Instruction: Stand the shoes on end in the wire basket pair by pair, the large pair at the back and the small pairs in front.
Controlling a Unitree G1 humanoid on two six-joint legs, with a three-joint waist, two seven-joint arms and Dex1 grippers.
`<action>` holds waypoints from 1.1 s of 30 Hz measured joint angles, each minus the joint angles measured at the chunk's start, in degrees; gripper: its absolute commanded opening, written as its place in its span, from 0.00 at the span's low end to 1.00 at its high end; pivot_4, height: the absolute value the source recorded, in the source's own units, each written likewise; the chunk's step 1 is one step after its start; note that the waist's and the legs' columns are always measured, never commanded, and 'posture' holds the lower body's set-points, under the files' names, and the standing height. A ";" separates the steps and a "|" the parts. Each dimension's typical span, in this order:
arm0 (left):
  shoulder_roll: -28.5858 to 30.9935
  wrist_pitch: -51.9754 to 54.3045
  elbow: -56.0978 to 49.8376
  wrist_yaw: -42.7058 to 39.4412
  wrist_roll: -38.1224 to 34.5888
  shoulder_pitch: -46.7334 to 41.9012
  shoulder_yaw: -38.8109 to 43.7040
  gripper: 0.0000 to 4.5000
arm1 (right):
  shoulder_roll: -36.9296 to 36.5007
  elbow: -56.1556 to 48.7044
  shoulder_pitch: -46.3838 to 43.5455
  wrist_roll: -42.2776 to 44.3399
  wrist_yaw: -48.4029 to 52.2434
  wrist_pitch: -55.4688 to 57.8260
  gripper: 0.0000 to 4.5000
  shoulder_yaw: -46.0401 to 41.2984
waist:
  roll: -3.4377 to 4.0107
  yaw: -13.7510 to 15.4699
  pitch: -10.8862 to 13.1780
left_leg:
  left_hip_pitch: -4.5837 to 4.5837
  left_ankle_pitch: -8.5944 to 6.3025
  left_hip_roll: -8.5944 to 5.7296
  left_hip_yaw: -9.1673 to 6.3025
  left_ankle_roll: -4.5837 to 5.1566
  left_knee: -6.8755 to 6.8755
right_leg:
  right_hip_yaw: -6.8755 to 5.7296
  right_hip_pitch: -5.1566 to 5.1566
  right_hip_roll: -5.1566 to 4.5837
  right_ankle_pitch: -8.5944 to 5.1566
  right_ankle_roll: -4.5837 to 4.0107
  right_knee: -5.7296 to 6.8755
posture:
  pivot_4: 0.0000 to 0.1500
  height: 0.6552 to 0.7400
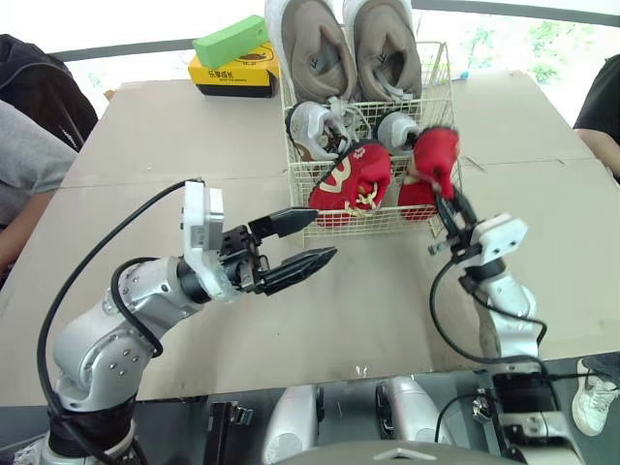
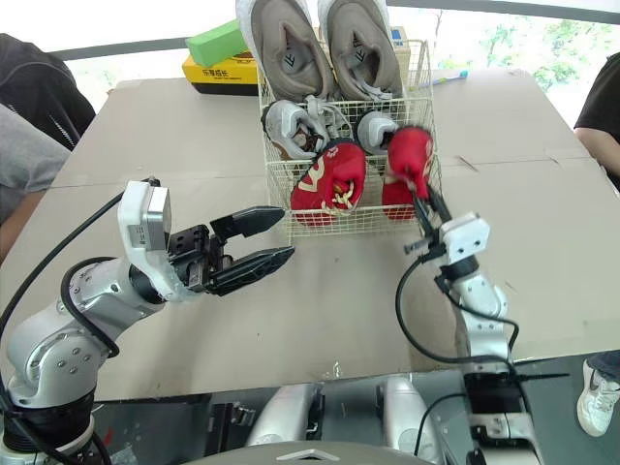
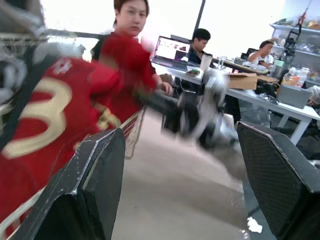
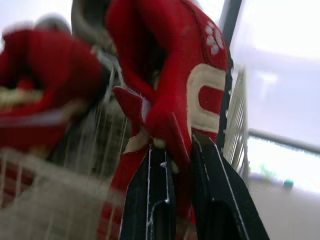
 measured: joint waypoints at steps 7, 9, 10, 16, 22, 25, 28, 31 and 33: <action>2.22 3.36 -10.29 17.43 -11.81 -5.89 -2.68 0.85 | -4.72 -5.71 4.67 8.65 6.30 7.92 0.63 1.26 | -0.07 0.69 -0.06 | 0.19 0.00 0.00 -0.06 0.00 0.06 | -0.03 0.21 -0.01 0.00 0.00 -0.01 | 1.00 1.00; 3.37 3.51 -11.83 20.96 -15.32 -7.15 -3.26 0.85 | -7.40 -8.62 5.20 11.00 6.93 12.80 0.63 0.38 | -0.06 0.66 -0.06 | 0.27 0.00 -0.03 0.02 0.01 0.07 | 0.03 0.25 0.01 0.00 0.00 -0.02 | 1.00 1.00; 3.96 3.53 -12.14 22.36 -16.57 -7.37 -3.71 0.85 | -8.76 -10.15 5.56 11.82 7.01 15.04 0.63 0.10 | -0.06 0.75 -0.06 | 0.28 0.00 -0.03 0.00 0.01 0.08 | 0.03 0.27 0.03 0.00 0.00 -0.01 | 1.00 1.00; 8.71 2.69 -13.15 28.48 -23.34 -6.05 -3.20 0.85 | -22.13 -26.20 7.51 18.29 6.87 34.61 0.63 -4.30 | 0.04 0.73 0.00 | 0.22 0.00 -0.05 0.01 0.01 0.05 | 0.08 0.21 0.10 -0.01 0.00 -0.03 | 1.00 1.00; 9.06 0.08 -10.20 23.32 -19.63 6.85 4.18 0.85 | -28.30 -43.49 -10.08 32.03 -0.46 58.24 0.63 -3.73 | 0.03 -0.09 0.00 | 0.23 0.00 0.00 -0.10 0.01 0.01 | 0.01 0.19 0.36 -0.04 -0.07 -0.05 | 1.00 1.00; 9.07 -1.09 -6.13 18.89 -16.52 8.56 7.00 0.85 | -28.55 -44.79 -14.49 33.85 -2.44 65.56 0.63 -0.22 | -0.01 0.83 0.00 | 0.14 0.00 -0.03 -0.08 0.01 0.04 | -0.08 0.19 0.34 -0.07 -0.12 -0.12 | 1.00 1.00; 9.03 -4.32 3.75 9.16 -8.16 6.04 4.82 0.85 | -33.51 -42.08 -22.78 26.22 -1.87 70.87 0.63 9.83 | 0.12 1.15 0.06 | 0.06 0.01 -0.24 0.06 0.02 0.07 | 0.01 0.11 0.16 -0.13 -0.22 -0.19 | 1.00 1.00; 8.10 -7.94 15.18 0.74 0.12 4.47 1.85 0.85 | -36.99 -39.01 -28.40 16.31 0.19 68.95 0.63 16.41 | -0.04 1.00 -0.02 | -0.01 0.00 -0.22 0.20 0.03 0.05 | -0.08 0.10 0.18 -0.10 -0.15 -0.32 | 1.00 1.00; 6.68 -10.35 19.54 -3.66 3.64 4.46 0.84 0.85 | -37.50 -35.76 -30.15 9.65 0.58 66.79 0.63 19.96 | -0.14 0.95 -0.04 | -0.13 -0.01 -0.15 0.08 0.03 0.04 | -0.12 0.06 0.15 -0.06 -0.08 -0.41 | 1.00 1.00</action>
